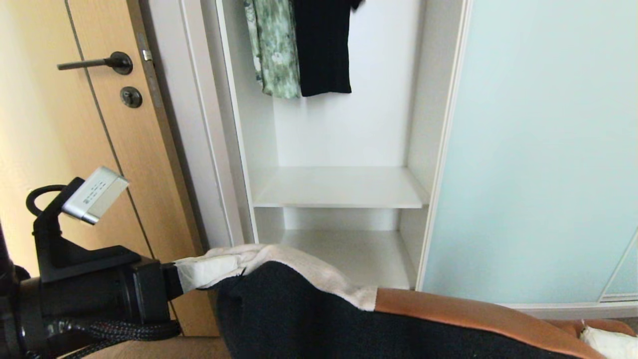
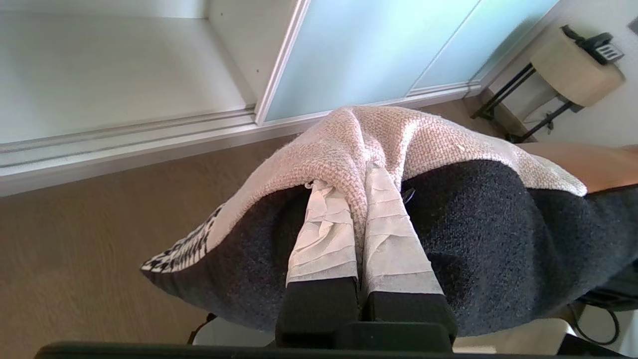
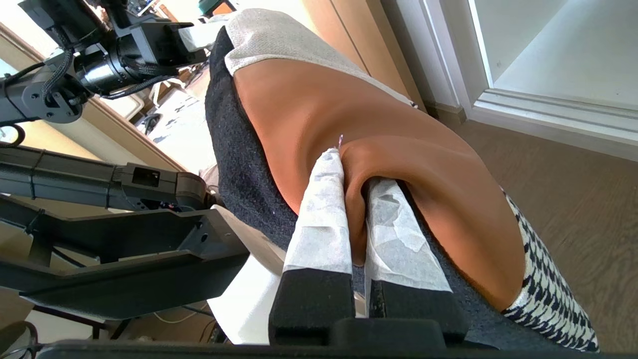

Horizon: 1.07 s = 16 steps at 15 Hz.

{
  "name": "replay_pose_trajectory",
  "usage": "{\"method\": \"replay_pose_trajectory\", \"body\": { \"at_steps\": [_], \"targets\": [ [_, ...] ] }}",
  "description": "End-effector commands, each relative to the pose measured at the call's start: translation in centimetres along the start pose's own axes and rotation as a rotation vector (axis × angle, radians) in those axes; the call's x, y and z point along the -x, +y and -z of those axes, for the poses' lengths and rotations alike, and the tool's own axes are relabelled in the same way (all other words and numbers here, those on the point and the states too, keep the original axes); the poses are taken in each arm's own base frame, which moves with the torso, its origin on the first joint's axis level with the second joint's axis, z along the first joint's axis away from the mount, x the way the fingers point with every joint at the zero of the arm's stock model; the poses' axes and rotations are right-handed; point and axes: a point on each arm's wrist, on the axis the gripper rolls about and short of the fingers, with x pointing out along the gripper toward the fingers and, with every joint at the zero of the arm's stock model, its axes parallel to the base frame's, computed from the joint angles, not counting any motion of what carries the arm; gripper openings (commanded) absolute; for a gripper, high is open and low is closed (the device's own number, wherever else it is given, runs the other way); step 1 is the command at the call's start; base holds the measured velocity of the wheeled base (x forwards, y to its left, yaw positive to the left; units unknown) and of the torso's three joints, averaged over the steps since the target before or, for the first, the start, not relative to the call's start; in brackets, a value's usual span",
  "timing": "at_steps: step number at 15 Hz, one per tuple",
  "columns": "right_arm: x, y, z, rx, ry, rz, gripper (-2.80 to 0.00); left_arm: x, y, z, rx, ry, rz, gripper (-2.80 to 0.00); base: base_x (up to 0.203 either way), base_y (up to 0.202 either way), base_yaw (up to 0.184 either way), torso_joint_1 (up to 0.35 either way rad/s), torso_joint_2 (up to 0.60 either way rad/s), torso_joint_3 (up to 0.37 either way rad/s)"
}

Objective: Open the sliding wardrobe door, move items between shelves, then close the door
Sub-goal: Place the pillow on the higher shelf

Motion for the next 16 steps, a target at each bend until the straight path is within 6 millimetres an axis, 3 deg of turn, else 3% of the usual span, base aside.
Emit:
{"method": "replay_pose_trajectory", "body": {
  "at_steps": [1, 8, 16],
  "targets": [
    [-0.11, -0.05, 0.0, -0.006, 0.005, 0.0, -2.8, -0.1, 0.03, -0.11, -0.001, -0.002, -0.001, -2.8, 0.0, 0.0, 0.0, 0.0, 0.0, 0.0],
    [-0.28, -0.06, -0.16, -0.006, 0.002, 0.003, -2.8, 0.25, -0.12, -0.12, -0.023, -0.011, 0.006, -2.8, 0.013, 0.0, 0.0, -0.002, 0.0, 0.001],
    [-0.32, -0.1, -0.13, -0.008, 0.005, 0.003, -2.8, 0.28, -0.1, -0.05, -0.022, -0.009, 0.007, -2.8, 0.193, 0.0, 0.001, 0.003, 0.0, 0.005]
  ]
}}
